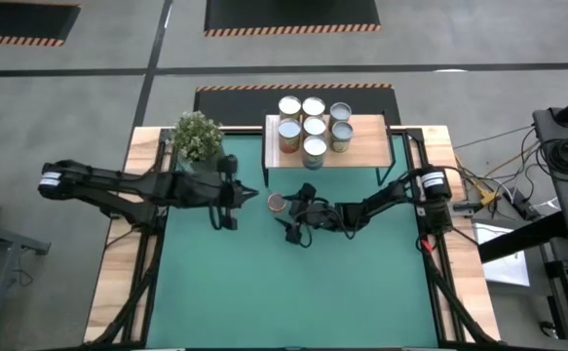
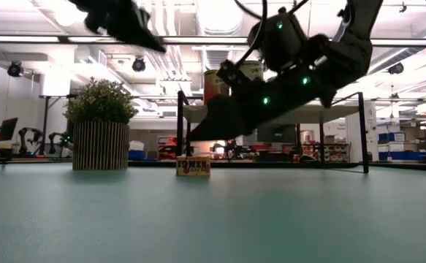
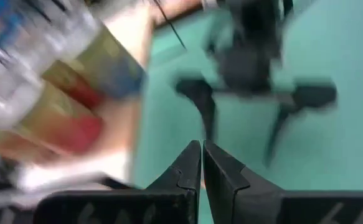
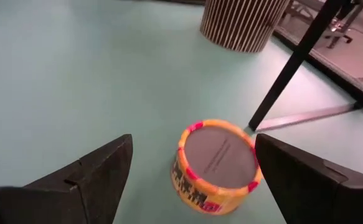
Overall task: Pick and place cans onto a shelf
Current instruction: Put the canned pineapple rings on the shelf
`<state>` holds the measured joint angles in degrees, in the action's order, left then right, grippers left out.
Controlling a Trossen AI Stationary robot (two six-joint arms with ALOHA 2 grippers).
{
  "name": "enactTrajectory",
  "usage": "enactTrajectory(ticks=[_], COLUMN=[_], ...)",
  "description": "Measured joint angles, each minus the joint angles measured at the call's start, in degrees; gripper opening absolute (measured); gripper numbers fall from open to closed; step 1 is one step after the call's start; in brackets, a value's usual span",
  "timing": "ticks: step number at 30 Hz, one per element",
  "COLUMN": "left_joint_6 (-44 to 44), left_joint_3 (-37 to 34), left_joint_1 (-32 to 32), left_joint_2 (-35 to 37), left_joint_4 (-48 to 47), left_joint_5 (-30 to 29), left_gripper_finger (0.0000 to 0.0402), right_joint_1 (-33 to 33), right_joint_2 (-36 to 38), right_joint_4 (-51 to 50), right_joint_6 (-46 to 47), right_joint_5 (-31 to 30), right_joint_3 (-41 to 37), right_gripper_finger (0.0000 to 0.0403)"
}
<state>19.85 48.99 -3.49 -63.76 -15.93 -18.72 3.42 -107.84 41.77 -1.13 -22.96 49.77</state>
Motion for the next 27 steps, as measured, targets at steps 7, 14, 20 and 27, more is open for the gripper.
enactTrajectory(ticks=[7,14,20,27], left_joint_6=[-8.3,-9.3,-9.0,-8.3], left_joint_3=[0.0,-0.5,-0.7,-0.8], left_joint_1=[0.0,0.0,0.8,1.7], left_joint_2=[-9.8,-21.8,-28.8,-33.3], left_joint_4=[-3.2,8.1,14.0,15.4], left_joint_5=[5.8,5.8,1.0,-3.7], left_gripper_finger=[0.0000,0.0000,0.0000,0.0000], right_joint_1=[0.6,2.0,3.0,3.1], right_joint_2=[5.8,8.8,9.8,9.8], right_joint_4=[-5.3,-10.2,-9.9,-9.8], right_joint_6=[1.1,1.1,0.4,0.3], right_joint_5=[-0.1,-1.6,-2.7,-2.6], right_joint_3=[-2.0,-4.5,-6.9,-7.3], right_gripper_finger=[0.0290,0.0155,0.0036,0.0013])
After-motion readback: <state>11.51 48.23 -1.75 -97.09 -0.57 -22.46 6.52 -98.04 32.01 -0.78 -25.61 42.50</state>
